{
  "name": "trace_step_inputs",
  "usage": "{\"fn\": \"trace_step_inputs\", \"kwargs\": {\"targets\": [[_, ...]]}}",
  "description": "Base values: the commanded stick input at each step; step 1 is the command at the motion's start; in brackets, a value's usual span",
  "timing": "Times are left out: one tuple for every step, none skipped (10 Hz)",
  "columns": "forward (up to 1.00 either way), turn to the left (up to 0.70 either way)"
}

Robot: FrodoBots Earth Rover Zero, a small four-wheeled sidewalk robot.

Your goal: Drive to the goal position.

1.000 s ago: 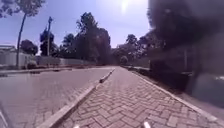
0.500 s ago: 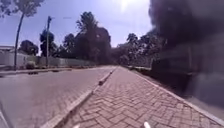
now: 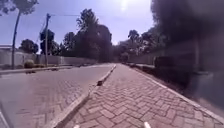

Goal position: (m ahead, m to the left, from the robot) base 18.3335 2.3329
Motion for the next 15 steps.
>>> {"fn": "trace_step_inputs", "kwargs": {"targets": [[0.85,0.00],[0.85,0.00],[0.85,-0.09],[0.85,-0.23],[0.85,-0.34],[0.85,-0.34],[0.85,0.00],[0.85,-0.15],[0.85,-0.31],[0.85,-0.21],[0.85,-0.04],[0.85,0.00],[0.85,0.00],[0.85,0.00],[0.85,0.00]]}}
